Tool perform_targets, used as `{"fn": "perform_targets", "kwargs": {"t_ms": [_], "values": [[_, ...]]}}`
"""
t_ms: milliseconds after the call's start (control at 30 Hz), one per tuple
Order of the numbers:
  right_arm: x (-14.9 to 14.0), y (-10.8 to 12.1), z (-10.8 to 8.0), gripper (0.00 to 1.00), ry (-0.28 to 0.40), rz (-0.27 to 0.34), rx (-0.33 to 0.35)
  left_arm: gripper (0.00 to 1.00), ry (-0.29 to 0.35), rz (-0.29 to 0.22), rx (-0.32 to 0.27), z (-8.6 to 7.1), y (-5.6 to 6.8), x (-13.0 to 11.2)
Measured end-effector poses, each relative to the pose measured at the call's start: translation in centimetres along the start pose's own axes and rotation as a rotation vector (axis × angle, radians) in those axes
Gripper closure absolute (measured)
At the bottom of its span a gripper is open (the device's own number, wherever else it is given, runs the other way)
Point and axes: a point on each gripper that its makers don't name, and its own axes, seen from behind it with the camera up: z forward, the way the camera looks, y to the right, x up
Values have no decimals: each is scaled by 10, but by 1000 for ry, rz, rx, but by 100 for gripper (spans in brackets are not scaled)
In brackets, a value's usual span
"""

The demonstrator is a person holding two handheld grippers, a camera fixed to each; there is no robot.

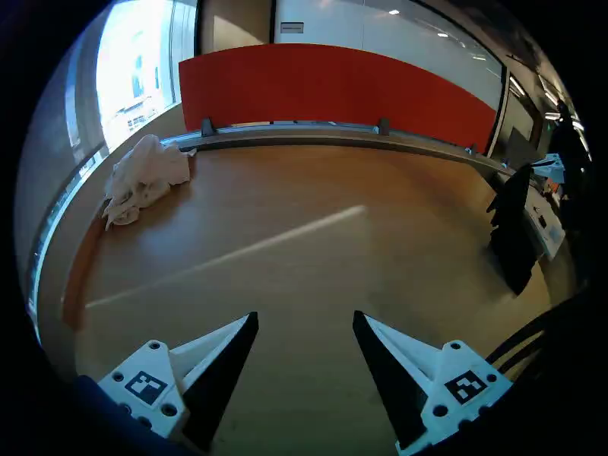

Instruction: Fold towel

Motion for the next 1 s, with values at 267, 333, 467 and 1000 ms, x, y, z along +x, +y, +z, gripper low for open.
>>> {"fn": "perform_targets", "kwargs": {"t_ms": [267, 333, 467, 1000], "values": [[-26, -1, -16, 95, -20, 10, -20, 8, 1, 9, -11, 0, 5, 0], [-34, -1, -20, 95, -27, 17, -26, 8, 0, 13, -14, 0, 7, 0], [-49, -5, -30, 95, -36, 32, -32, 8, -2, 20, -21, -1, 9, -2], [-105, -21, -49, 95, -101, 34, -75, 8, -4, 45, -40, -3, 13, -6]]}}
